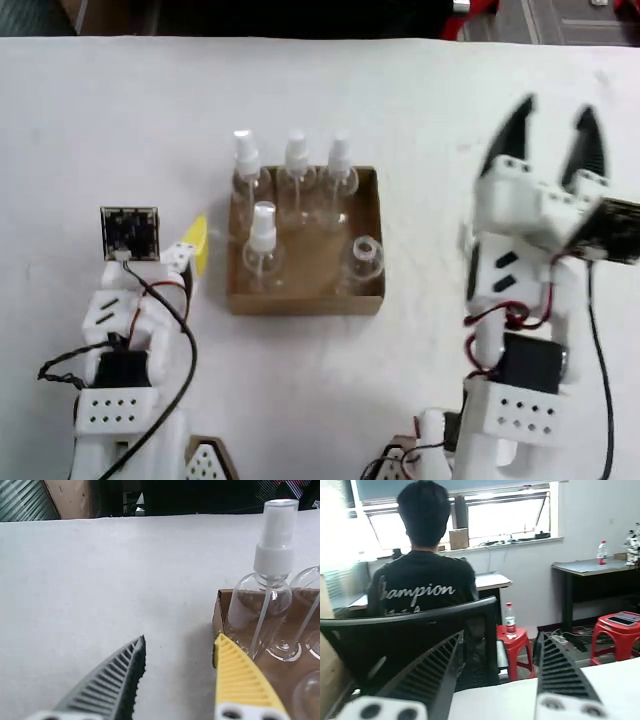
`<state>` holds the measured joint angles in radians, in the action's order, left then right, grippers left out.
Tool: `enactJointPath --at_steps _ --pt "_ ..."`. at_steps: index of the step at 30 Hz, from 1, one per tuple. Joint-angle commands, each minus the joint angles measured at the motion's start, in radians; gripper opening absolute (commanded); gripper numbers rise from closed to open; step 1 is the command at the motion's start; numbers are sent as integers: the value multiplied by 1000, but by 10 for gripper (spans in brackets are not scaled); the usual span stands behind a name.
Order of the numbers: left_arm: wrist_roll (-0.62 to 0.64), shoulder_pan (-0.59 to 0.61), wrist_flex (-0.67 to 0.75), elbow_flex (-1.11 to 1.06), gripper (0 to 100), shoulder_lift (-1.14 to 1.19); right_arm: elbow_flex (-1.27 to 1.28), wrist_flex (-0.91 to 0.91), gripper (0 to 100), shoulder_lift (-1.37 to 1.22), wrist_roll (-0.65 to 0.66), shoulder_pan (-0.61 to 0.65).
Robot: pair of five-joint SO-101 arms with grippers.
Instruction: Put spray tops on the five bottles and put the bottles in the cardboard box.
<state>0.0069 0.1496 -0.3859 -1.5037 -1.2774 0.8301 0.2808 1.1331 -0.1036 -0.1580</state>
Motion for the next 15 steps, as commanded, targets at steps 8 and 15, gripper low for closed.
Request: enactJointPath --at_steps 8,15 --pt "-11 1 26 14 207 -19 -278 191 101 -394 192 -59" --pt "-11 1 28 14 207 -19 -571 639 24 -849 623 15"
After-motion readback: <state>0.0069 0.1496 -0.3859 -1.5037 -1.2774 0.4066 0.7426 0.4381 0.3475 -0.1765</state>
